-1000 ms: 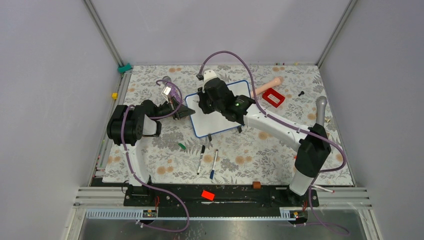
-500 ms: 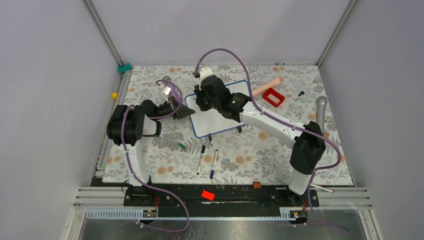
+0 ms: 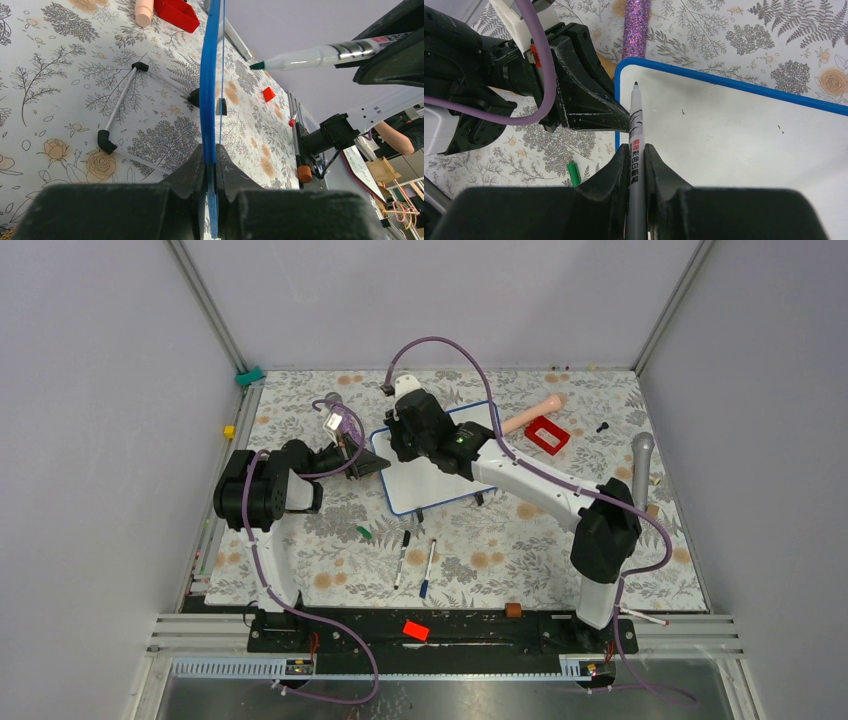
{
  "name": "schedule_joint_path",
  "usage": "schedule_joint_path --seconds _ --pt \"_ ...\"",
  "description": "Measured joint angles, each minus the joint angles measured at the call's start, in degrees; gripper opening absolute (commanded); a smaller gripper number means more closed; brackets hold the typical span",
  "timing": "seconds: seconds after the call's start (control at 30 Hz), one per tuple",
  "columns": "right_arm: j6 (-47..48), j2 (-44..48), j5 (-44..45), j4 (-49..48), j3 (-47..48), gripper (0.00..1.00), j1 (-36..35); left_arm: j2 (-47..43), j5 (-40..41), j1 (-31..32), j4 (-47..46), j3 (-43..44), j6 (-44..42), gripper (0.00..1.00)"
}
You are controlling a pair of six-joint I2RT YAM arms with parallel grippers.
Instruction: Write a sentence on the whiteboard
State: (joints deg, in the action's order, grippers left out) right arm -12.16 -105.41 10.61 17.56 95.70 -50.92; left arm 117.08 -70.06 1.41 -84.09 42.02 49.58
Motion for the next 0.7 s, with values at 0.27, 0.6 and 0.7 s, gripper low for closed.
schedule_joint_path --seconds 0.27,0.6,0.7 --pt "0.0 -1.0 0.4 0.5 0.6 0.00 0.0 0.0 0.0 0.0 0.0 0.0 0.0 0.00" --pt "0.0 -1.9 1.0 0.6 1.1 0.00 0.0 0.0 0.0 0.0 0.0 0.0 0.0 0.00" --pt "0.0 -2.4 1.5 0.6 1.3 0.00 0.0 0.0 0.0 0.0 0.0 0.0 0.0 0.00"
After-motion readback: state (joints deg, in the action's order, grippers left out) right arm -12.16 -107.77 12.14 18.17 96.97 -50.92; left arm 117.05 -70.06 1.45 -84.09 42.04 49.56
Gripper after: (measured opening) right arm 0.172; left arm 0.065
